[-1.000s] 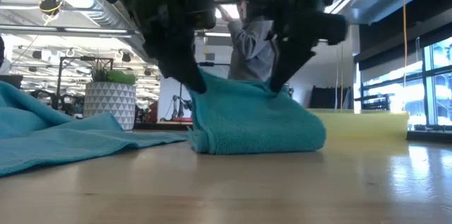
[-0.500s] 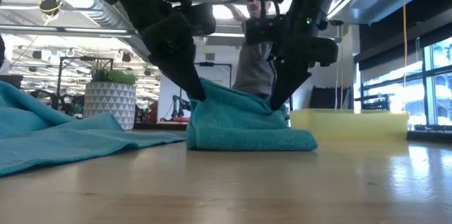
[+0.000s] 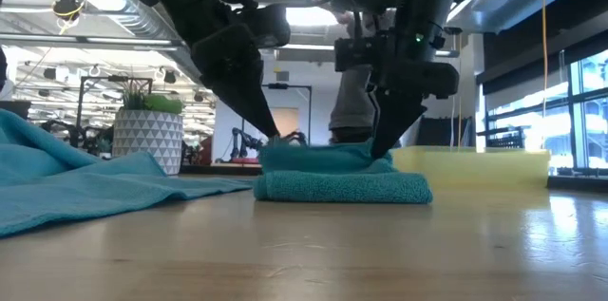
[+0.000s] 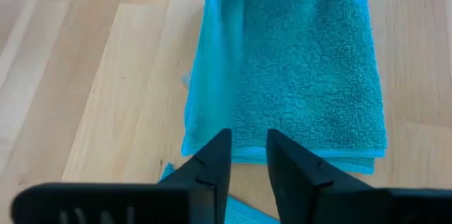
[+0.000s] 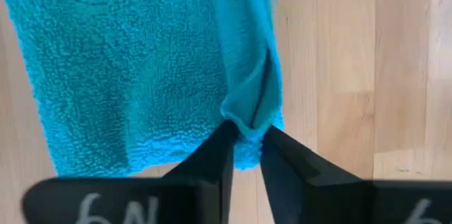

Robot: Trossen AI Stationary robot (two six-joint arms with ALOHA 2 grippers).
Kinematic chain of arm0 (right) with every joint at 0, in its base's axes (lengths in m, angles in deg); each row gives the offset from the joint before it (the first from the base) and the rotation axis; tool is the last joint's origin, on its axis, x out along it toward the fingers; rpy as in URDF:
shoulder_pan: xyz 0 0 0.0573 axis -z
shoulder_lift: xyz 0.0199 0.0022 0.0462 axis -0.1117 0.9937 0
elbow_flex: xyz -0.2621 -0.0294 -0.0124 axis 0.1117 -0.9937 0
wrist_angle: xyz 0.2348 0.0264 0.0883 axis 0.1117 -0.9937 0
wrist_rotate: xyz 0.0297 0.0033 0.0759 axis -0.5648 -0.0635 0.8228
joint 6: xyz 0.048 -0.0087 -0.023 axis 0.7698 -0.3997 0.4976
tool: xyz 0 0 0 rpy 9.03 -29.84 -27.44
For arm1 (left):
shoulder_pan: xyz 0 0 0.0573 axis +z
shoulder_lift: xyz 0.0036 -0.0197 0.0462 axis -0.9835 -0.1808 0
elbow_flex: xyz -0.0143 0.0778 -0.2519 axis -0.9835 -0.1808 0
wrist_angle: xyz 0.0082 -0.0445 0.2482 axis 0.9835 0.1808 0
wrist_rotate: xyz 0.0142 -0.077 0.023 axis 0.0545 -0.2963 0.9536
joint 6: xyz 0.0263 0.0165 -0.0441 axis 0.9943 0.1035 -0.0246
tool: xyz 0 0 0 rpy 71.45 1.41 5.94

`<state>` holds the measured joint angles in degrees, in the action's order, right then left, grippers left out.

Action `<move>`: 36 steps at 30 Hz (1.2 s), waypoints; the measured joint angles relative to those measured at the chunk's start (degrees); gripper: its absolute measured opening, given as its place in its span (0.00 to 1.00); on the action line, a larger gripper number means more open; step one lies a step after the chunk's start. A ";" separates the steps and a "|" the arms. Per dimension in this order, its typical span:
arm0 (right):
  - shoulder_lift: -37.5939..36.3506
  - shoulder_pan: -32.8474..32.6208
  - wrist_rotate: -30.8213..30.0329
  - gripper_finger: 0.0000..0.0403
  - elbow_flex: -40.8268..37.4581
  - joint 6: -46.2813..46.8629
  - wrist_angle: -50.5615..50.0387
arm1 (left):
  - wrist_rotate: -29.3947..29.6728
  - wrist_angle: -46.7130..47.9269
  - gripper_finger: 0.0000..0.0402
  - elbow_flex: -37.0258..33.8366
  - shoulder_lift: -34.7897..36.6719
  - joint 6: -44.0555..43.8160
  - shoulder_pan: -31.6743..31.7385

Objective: Fold microfiber towels
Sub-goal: Fold the right blue microfiber towel, then put the folded blue microfiber towel into the bin

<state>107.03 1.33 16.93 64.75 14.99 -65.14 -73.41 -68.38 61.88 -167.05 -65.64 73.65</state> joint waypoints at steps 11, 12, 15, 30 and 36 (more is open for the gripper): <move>-1.00 0.00 -6.35 0.34 0.54 -0.04 -3.53 | -0.22 -0.27 0.25 0.00 -0.02 -4.86 -0.51; -1.29 0.00 -7.01 0.35 0.70 -0.04 -3.55 | -0.73 -0.39 0.25 0.00 -0.02 -6.13 -0.87; -2.38 0.04 -8.24 0.35 0.70 -0.03 -4.61 | -1.00 -1.41 0.25 0.00 -0.03 -8.56 -2.96; -4.44 1.15 21.00 0.36 0.70 29.01 0.30 | 9.02 2.90 0.24 0.02 8.03 -19.34 -10.09; -4.68 3.53 30.60 0.41 0.70 33.46 2.36 | 15.14 6.90 0.24 0.04 16.00 -23.21 -12.25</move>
<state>102.35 4.86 47.53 65.44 48.45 -62.78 -58.28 -61.47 61.92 -151.04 -88.85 61.40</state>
